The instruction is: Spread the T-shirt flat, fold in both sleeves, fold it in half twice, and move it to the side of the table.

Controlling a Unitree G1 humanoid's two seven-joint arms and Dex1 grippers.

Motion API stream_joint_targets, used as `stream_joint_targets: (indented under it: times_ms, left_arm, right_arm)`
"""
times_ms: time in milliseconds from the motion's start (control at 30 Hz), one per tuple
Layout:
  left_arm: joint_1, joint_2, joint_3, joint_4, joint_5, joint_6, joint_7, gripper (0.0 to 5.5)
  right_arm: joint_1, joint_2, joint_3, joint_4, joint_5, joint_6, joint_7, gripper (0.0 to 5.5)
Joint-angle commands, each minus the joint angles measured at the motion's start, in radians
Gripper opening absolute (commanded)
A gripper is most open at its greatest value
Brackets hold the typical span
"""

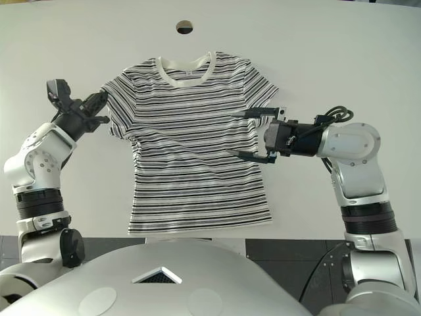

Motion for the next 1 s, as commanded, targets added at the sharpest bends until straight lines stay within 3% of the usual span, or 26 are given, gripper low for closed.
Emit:
stream_joint_targets:
  times_ms: [33, 500, 800, 1000]
  left_arm:
    - [0.009, -0.021, -0.021, -0.104, -0.027, 0.059, 0.027, 0.12]
    - [-0.028, -0.15, -0.103, -0.151, -0.059, 0.13, 0.093, 0.12]
    - [-0.071, -0.246, -0.073, -0.1, -0.111, 0.15, 0.145, 0.12]
    - [-0.104, -0.304, -0.046, -0.075, -0.162, 0.159, 0.177, 1.15]
  right_arm:
    - [-0.008, 0.006, 0.004, 0.004, -0.012, -0.011, 0.008, 3.6]
    - [-0.011, 0.022, 0.004, 0.013, -0.006, -0.004, 0.005, 3.6]
    - [-0.04, 0.062, -0.029, 0.108, -0.007, 0.002, -0.045, 3.6]
    - [-0.106, 0.119, -0.079, 0.227, 0.012, 0.042, -0.119, 3.6]
